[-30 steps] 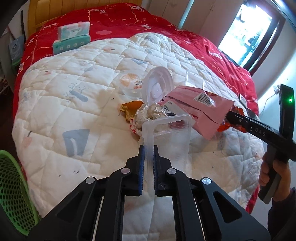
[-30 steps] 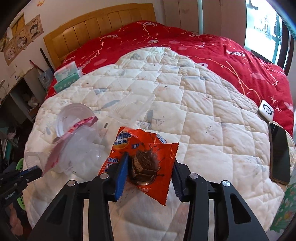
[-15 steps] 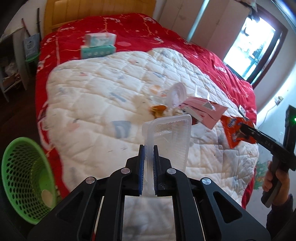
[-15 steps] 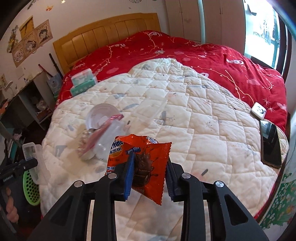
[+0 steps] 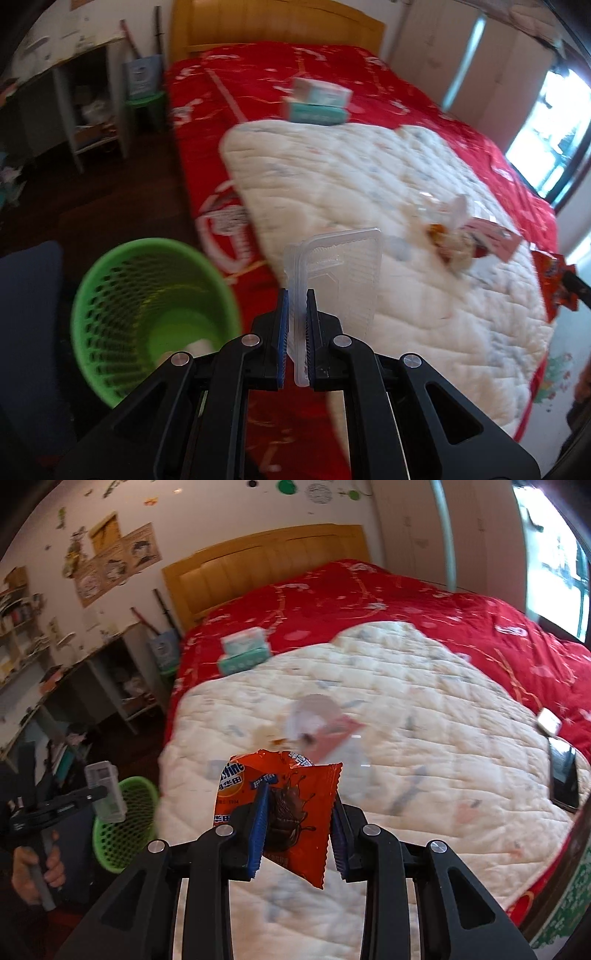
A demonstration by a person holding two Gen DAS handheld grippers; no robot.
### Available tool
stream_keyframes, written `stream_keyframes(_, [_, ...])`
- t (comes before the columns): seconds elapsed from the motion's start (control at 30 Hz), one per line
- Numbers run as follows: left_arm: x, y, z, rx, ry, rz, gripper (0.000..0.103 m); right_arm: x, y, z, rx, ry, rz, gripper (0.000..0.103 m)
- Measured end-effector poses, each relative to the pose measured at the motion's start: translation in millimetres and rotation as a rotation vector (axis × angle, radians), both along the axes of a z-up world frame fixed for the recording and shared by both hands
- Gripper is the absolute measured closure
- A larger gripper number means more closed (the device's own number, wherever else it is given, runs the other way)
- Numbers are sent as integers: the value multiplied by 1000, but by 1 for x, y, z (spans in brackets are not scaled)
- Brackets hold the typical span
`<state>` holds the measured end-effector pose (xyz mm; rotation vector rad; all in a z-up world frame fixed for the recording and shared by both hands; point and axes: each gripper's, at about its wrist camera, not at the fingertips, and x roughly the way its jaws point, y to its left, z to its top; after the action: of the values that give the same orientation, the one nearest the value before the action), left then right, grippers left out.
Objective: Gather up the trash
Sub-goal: 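Carry the clear container to the basket and release it with the left tool, then drop the orange snack wrapper into the green basket with the right tool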
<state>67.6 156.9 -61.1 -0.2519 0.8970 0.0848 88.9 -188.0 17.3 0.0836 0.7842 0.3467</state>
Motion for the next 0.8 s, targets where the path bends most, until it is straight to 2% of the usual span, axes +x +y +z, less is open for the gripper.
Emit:
stream_keyframes(0.13, [-7,34,-10,40,32,70,96,-1,41,1,0,2,67,73])
stream_keyframes(0.6, [-21,128,-50,51,142,246,93,13,166,-9,-2,38,268,73])
stream_keyframes(0.7, [-26,143,-56,19,157,272,77,16,195,-15,-4,54,312,73])
stream_keyframes(0.73, [-28,147,-58,17,159,282,63,17,201,-17,-5,57,322,73])
stream_keyframes(0.77, [-31,151,-58,15,157,296,57,18,209,-20,-8,61,334,73])
stream_keyframes(0.8, [-34,155,-58,19,152,308,57,19,219,-23,-9,67,348,73])
